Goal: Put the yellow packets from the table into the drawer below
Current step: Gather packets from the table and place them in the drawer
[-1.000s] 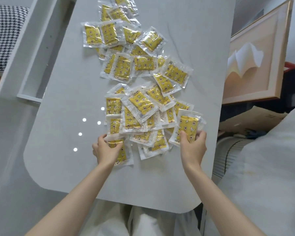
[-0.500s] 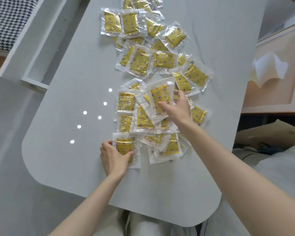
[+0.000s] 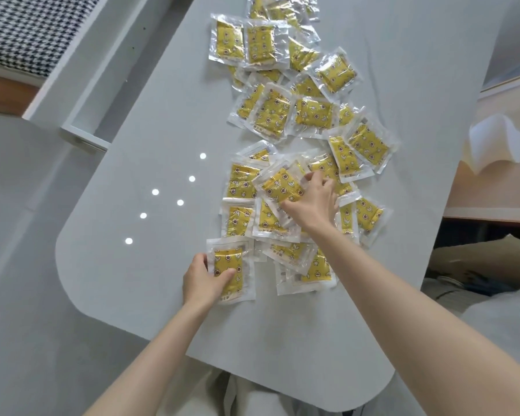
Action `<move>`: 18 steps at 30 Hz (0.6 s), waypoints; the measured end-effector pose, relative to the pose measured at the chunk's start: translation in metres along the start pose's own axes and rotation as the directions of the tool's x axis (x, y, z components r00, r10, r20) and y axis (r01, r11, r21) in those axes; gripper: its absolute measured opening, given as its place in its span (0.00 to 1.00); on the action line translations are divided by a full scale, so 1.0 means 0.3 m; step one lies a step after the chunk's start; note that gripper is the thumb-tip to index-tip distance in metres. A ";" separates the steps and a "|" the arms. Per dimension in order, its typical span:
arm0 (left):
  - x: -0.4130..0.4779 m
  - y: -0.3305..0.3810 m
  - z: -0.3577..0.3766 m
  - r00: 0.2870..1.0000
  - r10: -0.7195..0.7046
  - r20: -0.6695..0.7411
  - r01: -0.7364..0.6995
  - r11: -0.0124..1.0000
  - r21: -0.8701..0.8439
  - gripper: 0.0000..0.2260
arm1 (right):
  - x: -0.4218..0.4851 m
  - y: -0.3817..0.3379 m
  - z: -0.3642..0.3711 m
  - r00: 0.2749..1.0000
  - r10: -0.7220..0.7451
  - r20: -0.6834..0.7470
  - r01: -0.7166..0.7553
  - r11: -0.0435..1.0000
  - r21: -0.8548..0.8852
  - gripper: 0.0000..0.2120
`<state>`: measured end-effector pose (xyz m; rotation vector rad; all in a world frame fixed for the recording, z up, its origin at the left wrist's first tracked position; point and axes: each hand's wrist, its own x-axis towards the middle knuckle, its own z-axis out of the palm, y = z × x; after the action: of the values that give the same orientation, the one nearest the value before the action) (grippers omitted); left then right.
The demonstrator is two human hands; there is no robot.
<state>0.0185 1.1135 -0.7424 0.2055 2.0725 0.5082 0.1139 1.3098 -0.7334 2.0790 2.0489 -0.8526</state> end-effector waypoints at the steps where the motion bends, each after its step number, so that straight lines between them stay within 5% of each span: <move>1: -0.002 0.003 -0.007 1.000 0.000 0.015 0.000 1.000 -0.022 0.15 | -0.008 0.000 -0.004 1.000 0.000 -0.024 0.000 1.000 0.006 0.28; 18: -0.254 0.142 -0.248 0.999 0.023 0.041 -0.006 0.929 -0.369 0.13 | -0.368 0.044 -0.297 0.970 -0.076 0.229 -0.059 0.844 0.533 0.18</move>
<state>-0.0067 1.1055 -0.6307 0.0089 1.8912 0.8831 0.1614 1.2499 -0.6132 2.0531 1.8317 -1.7598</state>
